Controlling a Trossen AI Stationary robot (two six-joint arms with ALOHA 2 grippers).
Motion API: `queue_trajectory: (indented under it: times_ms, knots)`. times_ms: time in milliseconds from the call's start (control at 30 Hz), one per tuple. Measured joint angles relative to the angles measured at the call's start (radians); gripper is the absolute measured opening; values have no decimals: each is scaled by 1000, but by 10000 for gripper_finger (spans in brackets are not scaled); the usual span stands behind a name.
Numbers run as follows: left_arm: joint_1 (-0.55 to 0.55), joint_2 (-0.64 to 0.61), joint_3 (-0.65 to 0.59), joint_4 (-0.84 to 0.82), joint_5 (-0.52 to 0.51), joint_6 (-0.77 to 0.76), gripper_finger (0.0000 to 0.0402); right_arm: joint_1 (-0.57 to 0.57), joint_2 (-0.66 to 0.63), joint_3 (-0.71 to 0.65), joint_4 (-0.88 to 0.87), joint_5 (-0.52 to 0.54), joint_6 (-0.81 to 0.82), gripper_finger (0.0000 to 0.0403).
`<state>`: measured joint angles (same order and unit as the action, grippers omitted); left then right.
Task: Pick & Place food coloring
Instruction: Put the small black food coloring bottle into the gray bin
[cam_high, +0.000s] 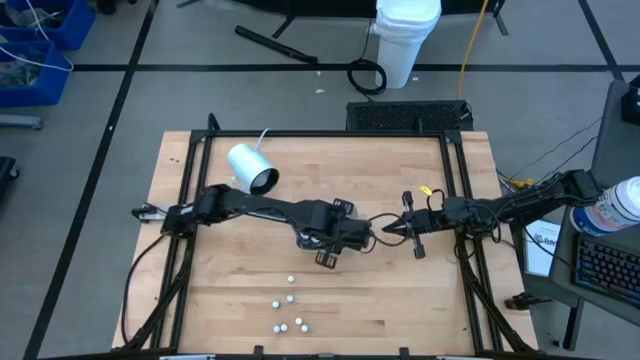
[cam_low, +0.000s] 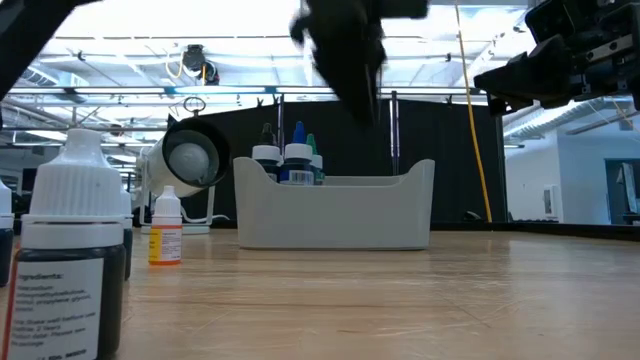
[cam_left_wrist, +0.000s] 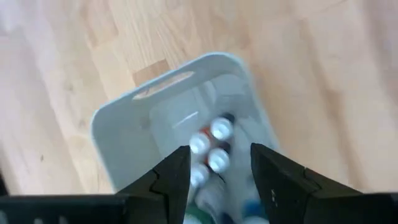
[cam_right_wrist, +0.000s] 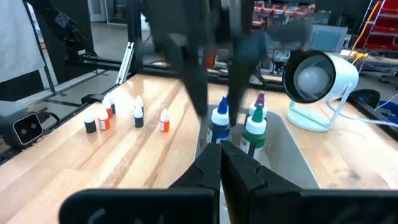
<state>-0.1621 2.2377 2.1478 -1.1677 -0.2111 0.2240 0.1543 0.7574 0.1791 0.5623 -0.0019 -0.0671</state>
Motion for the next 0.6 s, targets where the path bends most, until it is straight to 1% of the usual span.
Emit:
queue_trajectory:
  times_ms: [167,267,333,400,467,600]
  knots:
    - [-54,-123,3,-67,-3,-135,173,0,0,0,-19,0,2,0]
    - [-97,-183,-16,-127,-32,-205,172,0,0,0,-15,0,2,0]
    - [-136,-224,-56,-159,-53,-234,168,0,0,0,-16,-1,2,0]
    - [-179,-259,-117,-162,-60,-247,154,0,0,0,-18,-1,3,0]
    - [-231,-305,-210,-109,-60,-249,128,0,0,0,-21,-2,3,0]
    - [-348,-414,-412,182,-14,-158,55,0,0,0,-15,-1,3,0]
